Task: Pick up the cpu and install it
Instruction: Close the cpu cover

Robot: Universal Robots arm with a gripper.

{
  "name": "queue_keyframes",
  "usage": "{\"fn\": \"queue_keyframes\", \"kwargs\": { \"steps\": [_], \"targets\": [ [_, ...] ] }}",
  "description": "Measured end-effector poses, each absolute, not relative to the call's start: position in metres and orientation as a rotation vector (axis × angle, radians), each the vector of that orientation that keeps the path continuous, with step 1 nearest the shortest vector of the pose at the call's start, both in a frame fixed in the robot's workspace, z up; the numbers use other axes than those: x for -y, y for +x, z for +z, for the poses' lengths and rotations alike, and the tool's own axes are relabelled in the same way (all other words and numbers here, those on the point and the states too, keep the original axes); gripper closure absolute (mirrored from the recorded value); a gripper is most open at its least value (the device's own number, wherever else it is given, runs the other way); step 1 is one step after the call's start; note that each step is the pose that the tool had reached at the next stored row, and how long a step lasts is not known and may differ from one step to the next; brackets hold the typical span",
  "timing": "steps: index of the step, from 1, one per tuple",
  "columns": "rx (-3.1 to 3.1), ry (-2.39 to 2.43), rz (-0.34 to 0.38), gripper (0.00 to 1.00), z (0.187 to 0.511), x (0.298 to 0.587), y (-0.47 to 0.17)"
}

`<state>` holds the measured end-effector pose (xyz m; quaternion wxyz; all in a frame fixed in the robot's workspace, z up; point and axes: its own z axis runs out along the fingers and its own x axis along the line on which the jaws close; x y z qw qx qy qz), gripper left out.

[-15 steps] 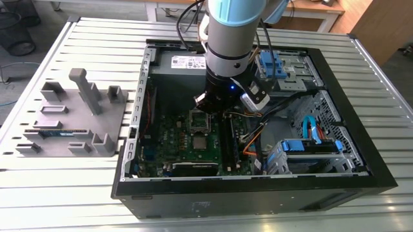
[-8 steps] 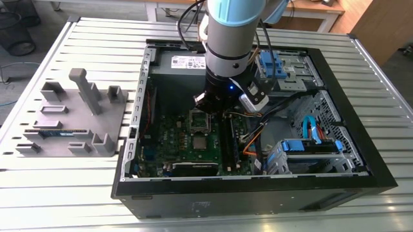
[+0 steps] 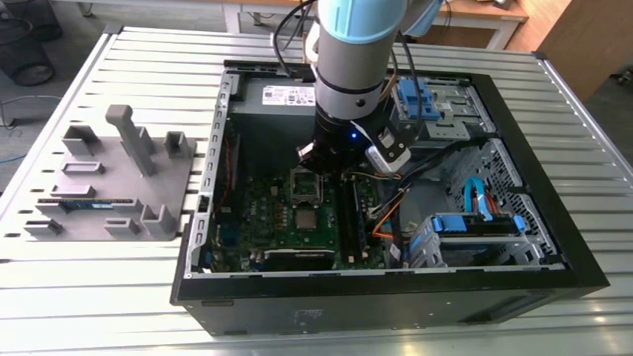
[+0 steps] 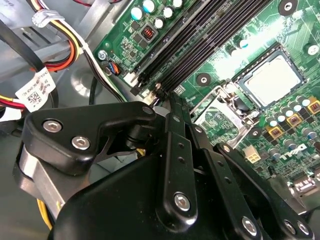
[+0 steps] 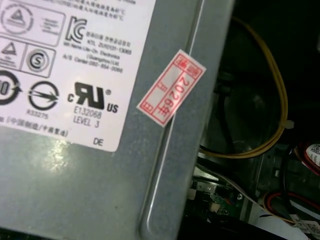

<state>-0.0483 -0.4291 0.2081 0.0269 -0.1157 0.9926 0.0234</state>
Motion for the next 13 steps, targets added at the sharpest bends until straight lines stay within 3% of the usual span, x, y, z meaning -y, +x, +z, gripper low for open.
{"fn": "queue_keyframes", "kwargs": {
  "steps": [13],
  "targets": [
    [-3.069, -0.324, 0.072, 0.89, 0.2047, 0.4291, -0.0499]
  ]
}}
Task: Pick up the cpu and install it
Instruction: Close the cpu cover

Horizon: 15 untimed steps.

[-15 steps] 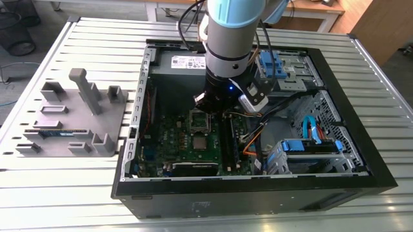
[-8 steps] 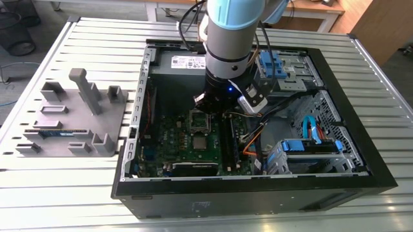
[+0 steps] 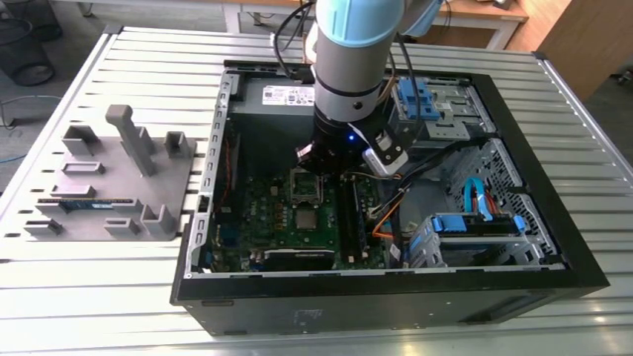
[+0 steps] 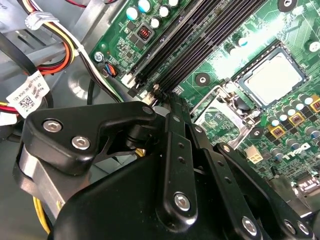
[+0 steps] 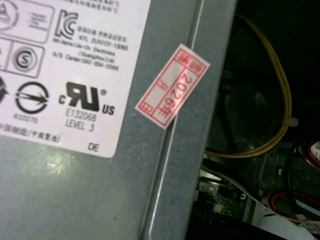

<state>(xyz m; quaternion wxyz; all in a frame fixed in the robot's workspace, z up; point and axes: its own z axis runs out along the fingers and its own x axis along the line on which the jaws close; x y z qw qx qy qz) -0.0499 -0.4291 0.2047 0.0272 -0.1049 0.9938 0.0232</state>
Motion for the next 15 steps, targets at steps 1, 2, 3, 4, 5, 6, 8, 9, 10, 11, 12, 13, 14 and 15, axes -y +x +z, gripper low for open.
{"fn": "queue_keyframes", "kwargs": {
  "steps": [1, 2, 3, 4, 5, 6, 8, 9, 10, 11, 12, 13, 14, 15],
  "targets": [
    [-3.07, -0.319, 0.071, 0.89, 0.2046, 0.4291, -0.0499],
    [-3.071, -0.312, 0.071, 0.89, 0.2044, 0.429, -0.0499],
    [-3.071, -0.306, 0.071, 0.89, 0.2041, 0.4288, -0.0499],
    [-3.072, -0.3, 0.071, 0.89, 0.204, 0.4285, -0.05],
    [-3.072, -0.296, 0.07, 0.89, 0.2039, 0.4279, -0.05],
    [-3.072, -0.294, 0.071, 0.89, 0.2038, 0.4276, -0.0499],
    [-3.072, -0.293, 0.07, 0.89, 0.2038, 0.4276, -0.0499],
    [-3.072, -0.293, 0.07, 0.89, 0.2038, 0.4276, -0.0499],
    [-3.072, -0.293, 0.07, 0.89, 0.2038, 0.4276, -0.0499],
    [-3.072, -0.293, 0.07, 0.89, 0.2038, 0.4275, -0.0499],
    [-3.072, -0.293, 0.07, 0.89, 0.2038, 0.4275, -0.0499],
    [-3.072, -0.293, 0.07, 0.89, 0.2038, 0.4275, -0.0499],
    [-3.072, -0.294, 0.07, 0.89, 0.2038, 0.4275, -0.0499],
    [-3.072, -0.299, 0.07, 0.89, 0.2038, 0.4275, -0.0499]
  ]
}}
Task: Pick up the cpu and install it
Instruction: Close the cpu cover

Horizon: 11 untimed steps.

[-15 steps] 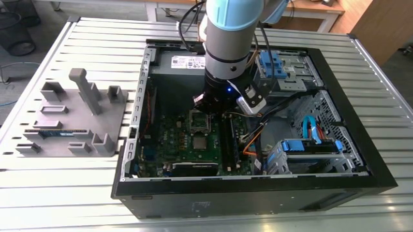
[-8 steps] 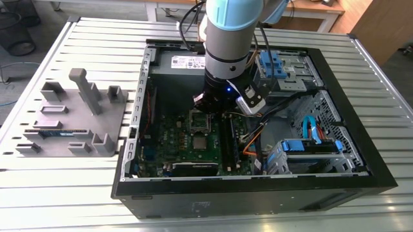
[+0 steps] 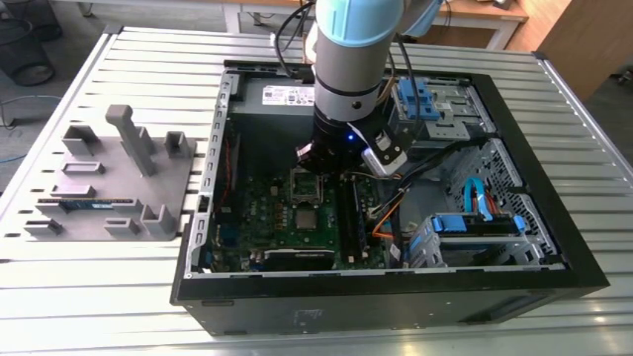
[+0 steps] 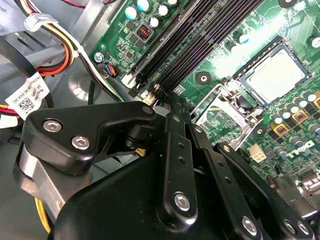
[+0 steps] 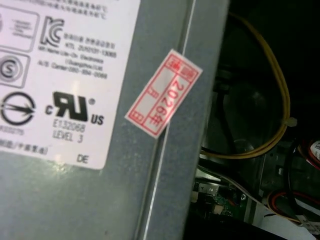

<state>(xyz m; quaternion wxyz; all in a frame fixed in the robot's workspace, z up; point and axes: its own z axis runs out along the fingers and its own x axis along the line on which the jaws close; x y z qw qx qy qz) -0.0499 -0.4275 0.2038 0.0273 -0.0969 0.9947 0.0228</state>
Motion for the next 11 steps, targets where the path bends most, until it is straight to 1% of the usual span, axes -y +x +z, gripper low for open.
{"fn": "queue_keyframes", "kwargs": {
  "steps": [11],
  "targets": [
    [-3.063, -0.388, 0.074, 0.89, 0.2036, 0.4255, -0.0475]
  ]
}}
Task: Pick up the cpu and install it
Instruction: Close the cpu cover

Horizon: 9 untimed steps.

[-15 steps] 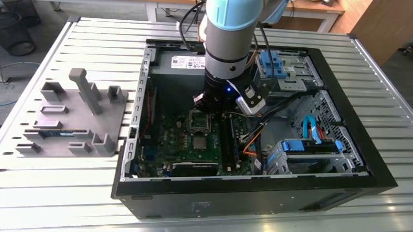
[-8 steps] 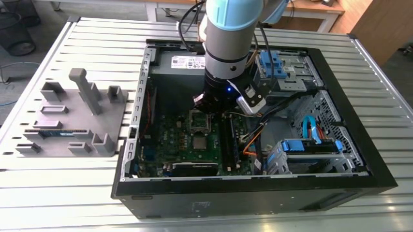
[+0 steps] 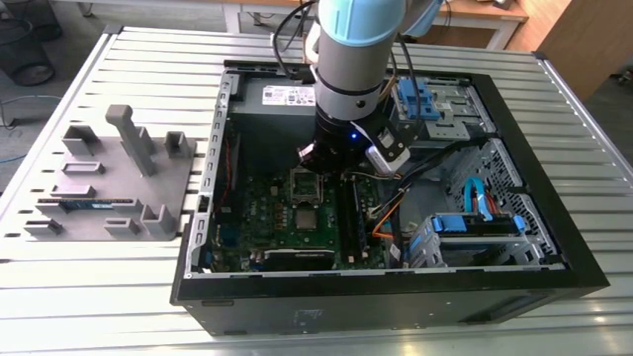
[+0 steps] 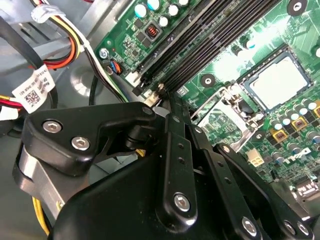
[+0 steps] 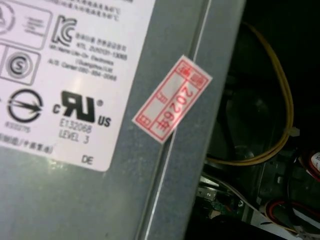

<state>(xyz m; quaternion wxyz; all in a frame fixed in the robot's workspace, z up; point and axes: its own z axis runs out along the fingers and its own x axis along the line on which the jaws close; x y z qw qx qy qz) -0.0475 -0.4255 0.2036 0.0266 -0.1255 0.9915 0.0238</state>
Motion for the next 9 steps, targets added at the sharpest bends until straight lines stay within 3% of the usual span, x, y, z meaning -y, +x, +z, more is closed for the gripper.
{"fn": "queue_keyframes", "kwargs": {
  "steps": [9],
  "targets": [
    [-3.063, -0.388, 0.077, 0.89, 0.203, 0.4221, -0.0491]
  ]
}}
